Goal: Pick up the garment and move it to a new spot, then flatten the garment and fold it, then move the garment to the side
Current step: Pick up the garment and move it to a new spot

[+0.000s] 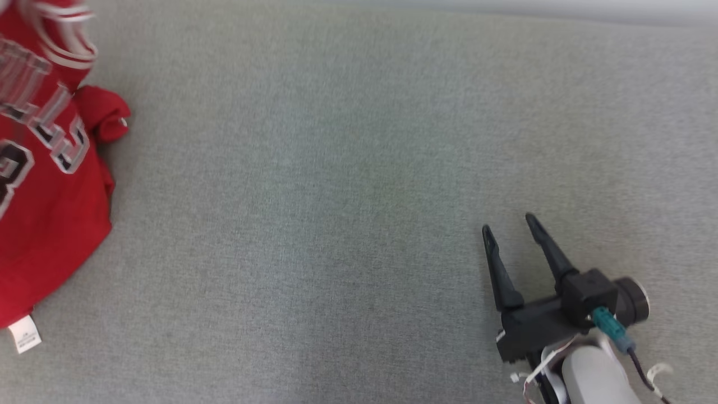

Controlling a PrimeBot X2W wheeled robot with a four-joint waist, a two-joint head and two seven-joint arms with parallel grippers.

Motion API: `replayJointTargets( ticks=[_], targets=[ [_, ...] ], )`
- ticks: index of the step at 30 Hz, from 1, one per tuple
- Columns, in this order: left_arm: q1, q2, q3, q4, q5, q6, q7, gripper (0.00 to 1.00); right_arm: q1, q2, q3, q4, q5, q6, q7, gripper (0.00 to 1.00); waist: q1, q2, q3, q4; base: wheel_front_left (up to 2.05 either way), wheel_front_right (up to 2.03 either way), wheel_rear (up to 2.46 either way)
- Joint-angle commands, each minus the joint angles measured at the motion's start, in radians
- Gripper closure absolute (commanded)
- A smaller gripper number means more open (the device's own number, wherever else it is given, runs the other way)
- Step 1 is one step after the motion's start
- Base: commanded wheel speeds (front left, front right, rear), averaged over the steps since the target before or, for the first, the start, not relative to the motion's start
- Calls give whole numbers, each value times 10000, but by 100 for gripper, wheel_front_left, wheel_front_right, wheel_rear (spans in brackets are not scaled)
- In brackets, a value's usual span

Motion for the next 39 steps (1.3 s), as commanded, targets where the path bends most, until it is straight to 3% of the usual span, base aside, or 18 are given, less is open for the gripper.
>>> replayJointTargets(
  ticks=[1,10,26,30,39],
  targets=[
    [9,-92,-136,-159,137,18,-154,100,203,92,-33,78,119,-25,-1,0,-2,-2,-399,-152,0,0,0],
    [512,-1425,-704,-876,63,16,-759,100,456,438,55,292,220,-25,-2,0,-2,-2,-1143,-641,0,0,0],
    [1743,-5514,-1151,-1948,-3,26,-1422,100,777,589,-194,349,229,-25,0,0,-2,-2,-1459,-1594,0,0,0],
    [2012,-5942,-1259,-2273,23,17,-1421,100,694,606,-73,371,217,-25,-2,0,-2,-2,-1390,-1845,0,0,0],
    [2737,-6050,-1063,-1754,824,15,-1419,100,529,621,-100,294,348,-25,-2,0,-2,-2,-1022,-2215,0,0,0]
  ],
)
